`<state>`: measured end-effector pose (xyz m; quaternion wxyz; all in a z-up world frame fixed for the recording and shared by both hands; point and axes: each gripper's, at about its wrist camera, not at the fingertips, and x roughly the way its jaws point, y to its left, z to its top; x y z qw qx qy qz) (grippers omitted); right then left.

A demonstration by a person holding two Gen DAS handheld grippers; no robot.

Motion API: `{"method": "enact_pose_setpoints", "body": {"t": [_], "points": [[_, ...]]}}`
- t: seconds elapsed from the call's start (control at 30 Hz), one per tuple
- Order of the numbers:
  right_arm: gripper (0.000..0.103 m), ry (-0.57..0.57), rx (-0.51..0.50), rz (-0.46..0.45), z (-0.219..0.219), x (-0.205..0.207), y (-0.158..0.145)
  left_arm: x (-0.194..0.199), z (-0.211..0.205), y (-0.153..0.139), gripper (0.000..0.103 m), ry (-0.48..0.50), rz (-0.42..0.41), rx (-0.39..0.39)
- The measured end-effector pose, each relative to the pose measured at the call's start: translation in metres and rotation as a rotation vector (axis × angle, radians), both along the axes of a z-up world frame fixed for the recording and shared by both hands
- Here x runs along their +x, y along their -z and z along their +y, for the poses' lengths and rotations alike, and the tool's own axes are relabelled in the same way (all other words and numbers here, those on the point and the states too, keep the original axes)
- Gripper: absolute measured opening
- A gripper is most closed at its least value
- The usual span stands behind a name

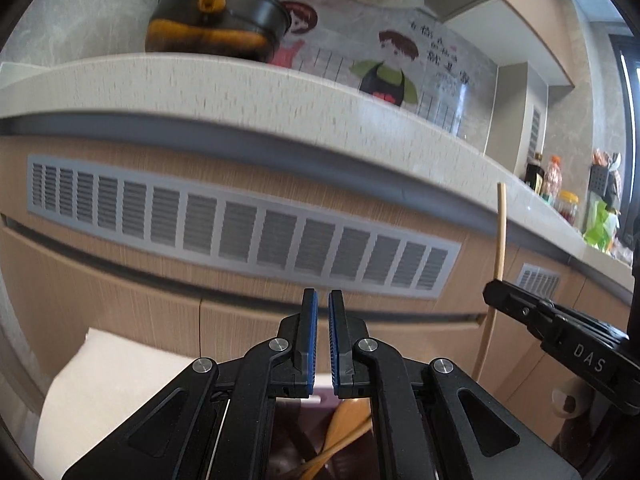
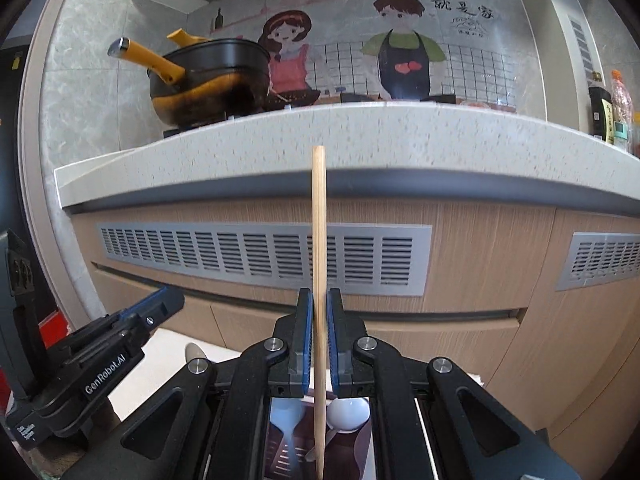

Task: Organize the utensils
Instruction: 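Lower both chopsticks into the caddy and open both tools, then withdraw both tools from the caddy toward the remaining utensils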

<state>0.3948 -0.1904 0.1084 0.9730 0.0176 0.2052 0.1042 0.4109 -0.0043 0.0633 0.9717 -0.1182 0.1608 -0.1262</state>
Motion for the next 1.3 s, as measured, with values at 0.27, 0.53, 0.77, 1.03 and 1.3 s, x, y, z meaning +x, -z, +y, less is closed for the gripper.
{"method": "enact_pose_setpoints", "body": {"t": [0.27,0.53,0.77,1.03,1.3], "points": [[0.007,-0.022,0.016,0.121,0.000,0.007,0.039,-0.009,-0.008,0.021,0.007,0.049,0.114,0.055],[0.046,-0.012,0.032,0.188,-0.018,-0.011,0.048,-0.041,0.006,0.022,0.075,0.055,0.219,0.079],[0.065,0.034,-0.057,0.223,-0.031,-0.054,0.052,-0.079,0.041,0.032,0.080,-0.016,0.291,0.077],[0.075,0.035,-0.175,0.319,-0.034,-0.101,0.075,-0.114,0.068,0.065,0.091,-0.054,0.438,0.079],[0.085,0.053,-0.377,0.426,-0.024,-0.145,0.121,-0.145,0.077,0.095,0.093,-0.053,0.531,0.095]]}}
